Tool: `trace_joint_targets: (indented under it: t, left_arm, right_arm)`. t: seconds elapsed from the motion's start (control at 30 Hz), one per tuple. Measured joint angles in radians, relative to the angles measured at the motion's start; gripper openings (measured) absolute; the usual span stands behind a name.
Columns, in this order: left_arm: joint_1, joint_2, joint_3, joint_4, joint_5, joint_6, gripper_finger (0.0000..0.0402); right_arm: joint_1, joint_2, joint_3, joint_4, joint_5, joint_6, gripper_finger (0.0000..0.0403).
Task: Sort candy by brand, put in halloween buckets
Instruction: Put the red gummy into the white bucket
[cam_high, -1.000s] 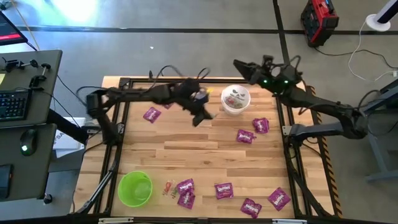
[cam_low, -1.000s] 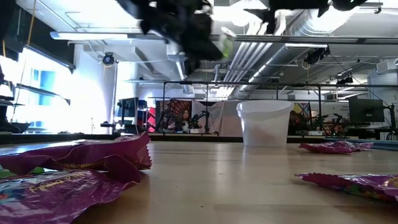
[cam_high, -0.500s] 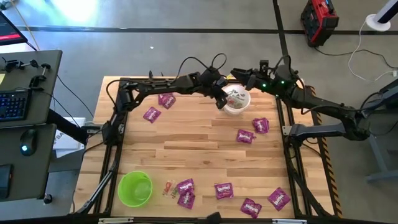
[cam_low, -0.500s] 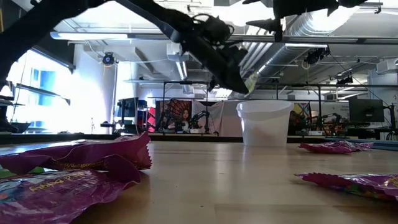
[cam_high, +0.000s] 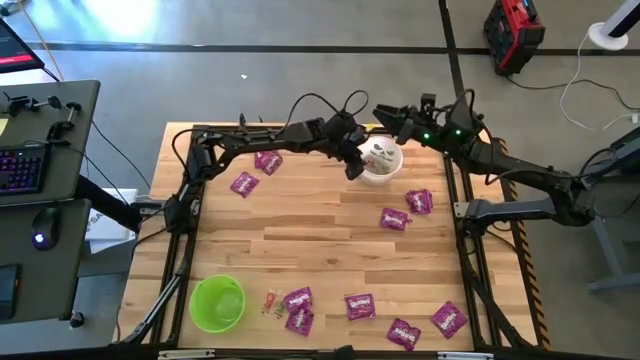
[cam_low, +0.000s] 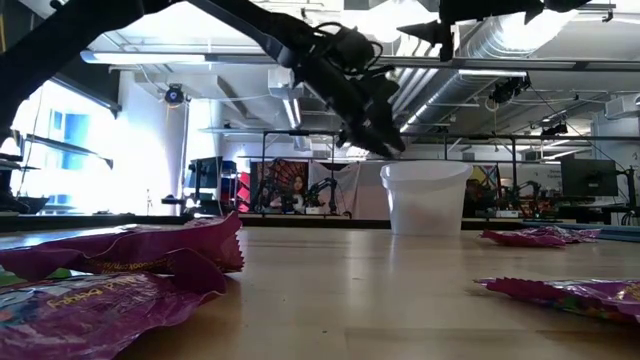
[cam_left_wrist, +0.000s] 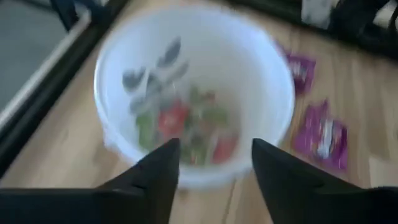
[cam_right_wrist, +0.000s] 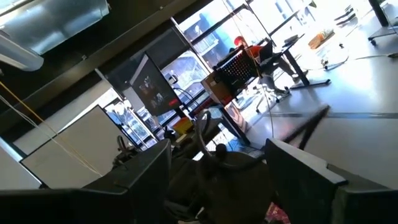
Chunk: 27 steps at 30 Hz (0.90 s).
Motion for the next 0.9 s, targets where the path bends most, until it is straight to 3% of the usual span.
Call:
trace_joint_targets:
  t: [0.13,0.2,0.27,0.37,0.53,0.63,0.7,0.8,0.9]
  left_arm:
    - [0.0,-0.032,0.053,-0.271,0.095,0.021,0.0229]
    - [-0.01,-0.077,0.043,-0.367,0.171,0.015,0.0234]
    - [-0.034,-0.137,0.006,-0.433,0.178,-0.011,0.0232]
    - [-0.097,-0.269,-0.133,-0.379,0.13,-0.09,0.0226]
    - [-0.28,-0.543,-0.484,-0.095,-0.033,-0.311,0.0216]
    - [-0.403,-0.635,-0.617,-0.087,-0.1,-0.448,0.0212]
    - [-0.465,-0.655,-0.634,-0.176,-0.067,-0.535,0.0209]
    - [-0.509,-0.629,-0.593,-0.401,0.084,-0.578,0.0204]
    - [-0.528,-0.573,-0.528,-0.559,0.08,-0.503,0.0197]
  right_arm:
    - [0.0,0.0,0.0,0.012,0.0,-0.001,0.0254]
    - [0.0,0.0,0.0,0.01,0.0,-0.003,0.0254]
    - [0.0,0.0,0.0,0.006,0.0,-0.006,0.0254]
    - [0.0,0.0,0.0,-0.016,-0.002,-0.036,0.0254]
    - [0.0,0.0,0.0,-0.043,-0.049,-0.048,0.0254]
    - [0.0,0.0,0.0,-0.045,-0.121,-0.04,0.0254]
    - [0.003,0.0,-0.001,-0.045,-0.189,-0.012,0.0254]
    - [0.033,0.0,0.0,-0.048,-0.254,0.055,0.0254]
    - [0.111,0.0,0.0,-0.05,-0.27,0.097,0.0254]
